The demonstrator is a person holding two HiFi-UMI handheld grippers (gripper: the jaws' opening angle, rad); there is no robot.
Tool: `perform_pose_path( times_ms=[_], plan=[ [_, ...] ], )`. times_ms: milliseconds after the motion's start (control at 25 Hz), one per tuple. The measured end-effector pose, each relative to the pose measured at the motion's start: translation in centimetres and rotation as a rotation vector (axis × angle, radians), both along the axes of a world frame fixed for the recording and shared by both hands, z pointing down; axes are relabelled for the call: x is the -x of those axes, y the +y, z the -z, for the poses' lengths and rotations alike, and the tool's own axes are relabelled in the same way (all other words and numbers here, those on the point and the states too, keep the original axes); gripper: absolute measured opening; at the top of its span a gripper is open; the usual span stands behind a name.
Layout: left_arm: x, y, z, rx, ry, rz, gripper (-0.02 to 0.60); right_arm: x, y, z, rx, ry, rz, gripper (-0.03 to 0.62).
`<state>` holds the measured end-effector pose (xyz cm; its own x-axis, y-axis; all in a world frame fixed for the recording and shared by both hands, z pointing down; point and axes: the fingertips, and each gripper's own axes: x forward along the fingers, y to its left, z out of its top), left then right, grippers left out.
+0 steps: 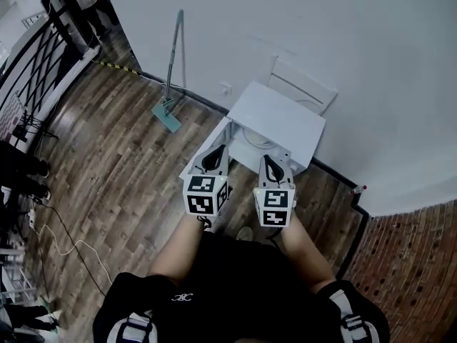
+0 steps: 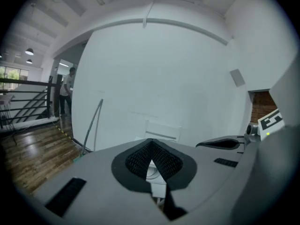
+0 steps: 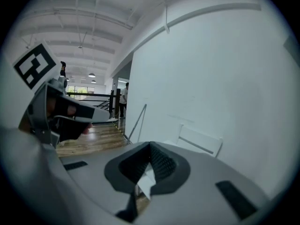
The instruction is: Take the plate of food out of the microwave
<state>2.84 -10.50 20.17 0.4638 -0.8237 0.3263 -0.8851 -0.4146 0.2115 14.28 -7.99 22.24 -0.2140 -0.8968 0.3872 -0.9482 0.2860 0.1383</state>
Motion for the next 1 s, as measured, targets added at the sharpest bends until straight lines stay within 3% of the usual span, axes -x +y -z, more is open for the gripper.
perform_pose_path(
  times_ms=[120,400,640,1000],
  plan=[
    [0.7,-0.6,-1.8,0.045,0.001,0.034,-0.008,0.1,-0.5,-1.8,0.029,0.019,0.034,0.008],
    [1.5,-1.4,-8.0,0.136,0.013,0.022,-0.008,0.8,-1.8,-7.4,0.096,0.054,0.032,0.008],
    [0.4,-2.9,-16.5,0.205,0.041,-0.004,-0.008,-1.1,-3.0,-15.7,0.191,0.042,-0.024,0.008],
    [-0.9,-6.1,-29.1,0.240,-0.008,-0.070,-0.006,-1.9,-5.8,-29.0,0.260,-0.002,-0.056,0.008]
  ],
)
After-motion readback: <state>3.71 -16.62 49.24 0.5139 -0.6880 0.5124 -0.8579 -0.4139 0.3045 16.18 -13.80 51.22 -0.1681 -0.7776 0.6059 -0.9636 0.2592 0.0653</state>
